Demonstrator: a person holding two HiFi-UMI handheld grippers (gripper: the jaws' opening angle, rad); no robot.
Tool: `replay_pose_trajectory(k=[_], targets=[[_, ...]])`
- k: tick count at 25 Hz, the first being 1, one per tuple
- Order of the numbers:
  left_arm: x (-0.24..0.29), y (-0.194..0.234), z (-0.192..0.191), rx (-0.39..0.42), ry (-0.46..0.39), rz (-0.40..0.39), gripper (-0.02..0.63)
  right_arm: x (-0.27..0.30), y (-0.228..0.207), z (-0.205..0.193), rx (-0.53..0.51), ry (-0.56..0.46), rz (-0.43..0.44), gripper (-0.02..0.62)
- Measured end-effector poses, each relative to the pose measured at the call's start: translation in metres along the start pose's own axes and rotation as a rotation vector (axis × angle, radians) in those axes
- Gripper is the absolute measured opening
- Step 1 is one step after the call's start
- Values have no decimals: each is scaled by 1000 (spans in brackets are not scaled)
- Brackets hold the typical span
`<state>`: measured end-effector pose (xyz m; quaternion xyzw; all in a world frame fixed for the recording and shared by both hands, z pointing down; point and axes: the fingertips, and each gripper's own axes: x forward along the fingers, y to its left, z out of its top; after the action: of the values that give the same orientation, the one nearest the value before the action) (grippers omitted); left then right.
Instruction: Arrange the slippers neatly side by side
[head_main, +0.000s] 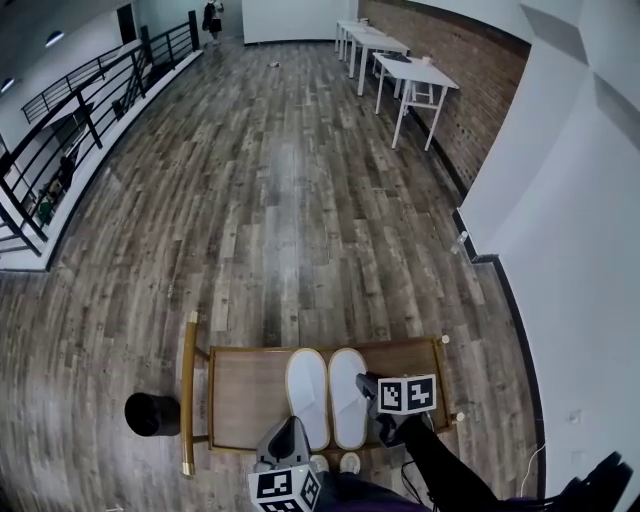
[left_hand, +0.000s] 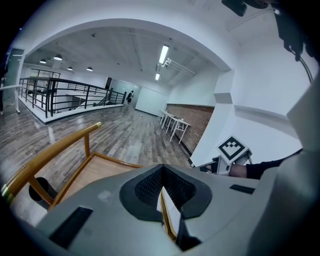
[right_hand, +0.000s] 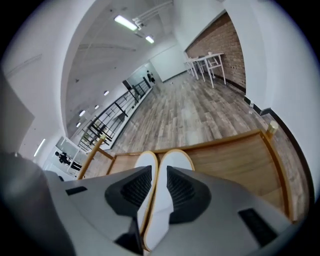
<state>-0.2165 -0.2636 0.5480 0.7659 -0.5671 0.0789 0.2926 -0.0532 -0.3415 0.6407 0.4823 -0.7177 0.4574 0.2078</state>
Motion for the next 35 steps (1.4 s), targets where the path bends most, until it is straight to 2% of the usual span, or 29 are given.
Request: replay_pose_trajectory(k=[3, 6, 12, 14, 24, 35], targets=[[11, -4, 12, 27, -24, -3, 0, -27, 32, 28, -35, -128, 74, 89], [24, -10, 29, 69, -55, 15, 0, -53, 57, 53, -100, -254, 109, 87], [39, -28, 60, 116, -122, 32, 0, -95, 86, 65, -234, -473, 88, 84], [42, -34, 67, 132, -135, 37, 0, -105, 90, 63, -263, -516, 54, 30], [34, -55, 72, 266, -192, 14, 0, -132, 110, 54, -400, -627, -8, -2], [18, -52, 80, 288, -254, 32, 0, -138, 121, 52, -437, -632, 4, -2]])
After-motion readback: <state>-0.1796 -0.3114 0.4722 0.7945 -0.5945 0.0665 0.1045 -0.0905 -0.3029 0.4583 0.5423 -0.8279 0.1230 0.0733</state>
